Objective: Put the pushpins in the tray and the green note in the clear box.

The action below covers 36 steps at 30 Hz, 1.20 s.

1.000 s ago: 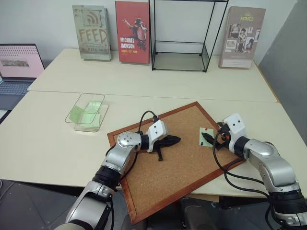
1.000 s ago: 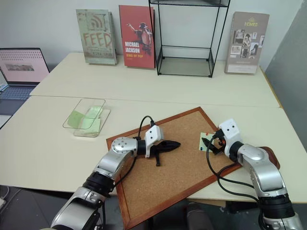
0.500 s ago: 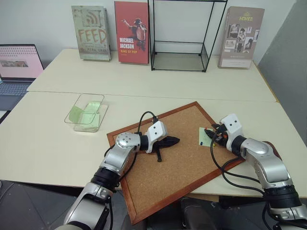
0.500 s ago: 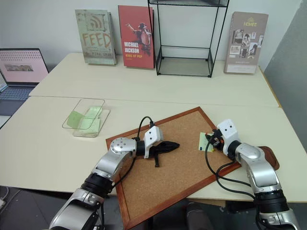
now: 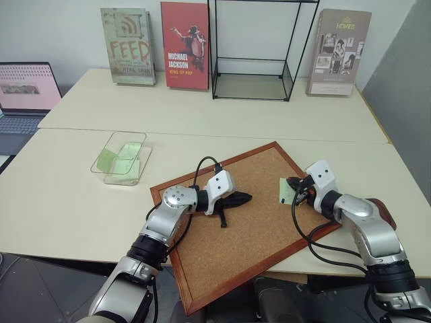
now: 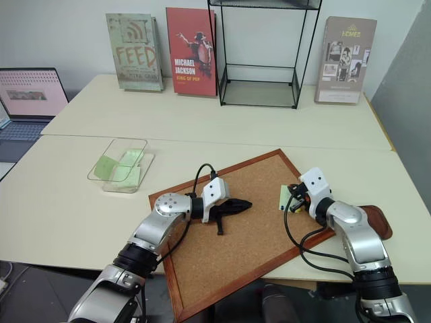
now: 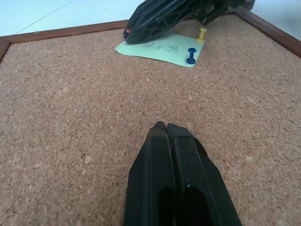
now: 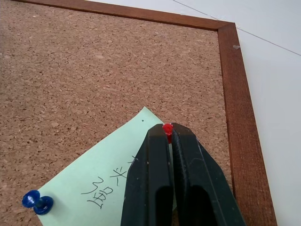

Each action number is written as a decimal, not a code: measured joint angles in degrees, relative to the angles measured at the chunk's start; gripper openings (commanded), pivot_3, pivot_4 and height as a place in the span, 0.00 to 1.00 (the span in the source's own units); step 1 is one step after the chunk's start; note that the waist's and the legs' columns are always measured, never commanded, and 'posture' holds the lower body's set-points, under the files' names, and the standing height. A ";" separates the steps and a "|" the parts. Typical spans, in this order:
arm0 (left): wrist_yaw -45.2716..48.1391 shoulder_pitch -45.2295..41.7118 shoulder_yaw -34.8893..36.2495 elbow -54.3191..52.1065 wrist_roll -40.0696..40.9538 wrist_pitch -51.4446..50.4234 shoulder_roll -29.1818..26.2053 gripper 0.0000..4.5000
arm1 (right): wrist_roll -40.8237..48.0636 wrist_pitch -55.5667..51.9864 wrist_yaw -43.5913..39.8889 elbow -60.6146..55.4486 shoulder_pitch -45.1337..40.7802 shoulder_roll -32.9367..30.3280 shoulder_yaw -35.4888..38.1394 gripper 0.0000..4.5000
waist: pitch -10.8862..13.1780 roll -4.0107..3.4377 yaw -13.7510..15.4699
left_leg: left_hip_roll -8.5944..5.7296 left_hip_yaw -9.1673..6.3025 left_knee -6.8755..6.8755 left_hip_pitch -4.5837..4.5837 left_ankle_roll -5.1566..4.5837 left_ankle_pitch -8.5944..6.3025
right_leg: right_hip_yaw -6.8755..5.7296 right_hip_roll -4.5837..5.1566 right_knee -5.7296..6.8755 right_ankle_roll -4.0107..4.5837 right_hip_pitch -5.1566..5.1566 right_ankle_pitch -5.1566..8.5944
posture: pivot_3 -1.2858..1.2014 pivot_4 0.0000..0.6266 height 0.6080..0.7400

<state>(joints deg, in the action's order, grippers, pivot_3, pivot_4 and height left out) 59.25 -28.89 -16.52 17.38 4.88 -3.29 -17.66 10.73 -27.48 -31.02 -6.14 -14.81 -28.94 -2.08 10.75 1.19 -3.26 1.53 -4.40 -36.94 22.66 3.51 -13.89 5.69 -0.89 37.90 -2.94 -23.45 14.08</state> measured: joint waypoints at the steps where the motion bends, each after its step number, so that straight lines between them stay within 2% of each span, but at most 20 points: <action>1: -0.02 -0.01 -0.01 -0.05 0.00 0.03 0.00 0.00 | 0.05 -0.44 0.01 -0.78 0.18 -0.04 0.26 0.01 | 0.00 0.00 0.01 | 0.00 0.00 0.00 0.00 0.00 0.00 | 0.00 0.00 0.00 0.00 0.00 0.00 | 0.52 0.24 1.00; 16: -0.95 0.00 -0.90 -0.19 -0.78 -0.03 0.03 0.00 | 4.38 -7.03 2.06 -15.16 2.96 -0.56 7.49 0.01 | -0.02 -0.03 0.03 | 0.00 -0.01 0.00 -0.03 0.00 0.00 | -0.01 0.01 -0.02 0.01 0.05 0.00 | 0.52 0.24 1.00; 21: -1.13 0.82 -1.08 -1.09 -0.73 -0.04 -0.03 0.00 | 5.04 -10.13 2.52 -21.51 12.08 -5.80 17.73 0.01 | -0.04 -0.04 0.37 | 0.01 -0.02 0.06 0.01 0.00 -0.01 | -0.02 0.01 -0.15 0.00 0.05 0.02 | 0.52 0.24 1.00; 23: -1.20 0.92 -1.22 -1.15 -0.74 0.00 0.08 0.00 | 3.86 -10.58 2.31 -23.74 19.45 -8.39 21.58 0.01 | -0.14 -0.19 0.43 | -0.01 -0.01 0.09 -0.03 -0.01 -0.01 | -0.02 0.03 -0.15 -0.01 0.08 0.06 | 0.52 0.24 1.00; 29: -1.36 1.20 -1.06 -1.05 -0.93 -0.06 -0.18 0.00 | 0.68 -10.45 0.86 -23.81 29.10 -12.90 25.31 0.01 | -0.16 -0.23 -0.04 | 0.01 0.09 0.00 -0.24 -0.01 -0.01 | 0.10 0.03 -0.14 0.29 0.19 0.24 | 0.52 0.24 1.00; 35: -1.32 1.46 -1.13 -1.35 -0.91 -0.02 -0.10 0.00 | -2.76 -8.12 0.58 -17.47 28.96 -15.03 24.07 0.01 | -0.16 -0.23 -0.02 | 0.00 0.15 -0.02 -0.25 -0.01 0.00 | 0.14 0.04 -0.16 0.29 0.21 0.24 | 0.52 0.24 1.00; 36: -1.28 1.56 -1.13 -1.48 -0.91 -0.02 -0.11 0.00 | -2.94 -7.90 0.55 -16.59 28.67 -15.13 23.80 0.06 | -0.17 -0.23 0.00 | 0.00 0.14 -0.01 -0.25 -0.01 0.00 | 0.13 0.04 -0.16 0.28 0.21 0.24 | 0.52 0.24 1.00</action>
<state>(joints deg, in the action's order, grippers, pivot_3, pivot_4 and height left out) 57.96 -27.33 -17.65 15.90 3.98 -3.31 -17.77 7.79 -35.37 -30.47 -22.73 13.86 -44.08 21.73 10.58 0.96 -3.26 1.53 -4.26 -36.95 22.41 3.50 -13.89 5.82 -0.85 37.74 -2.66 -23.25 14.31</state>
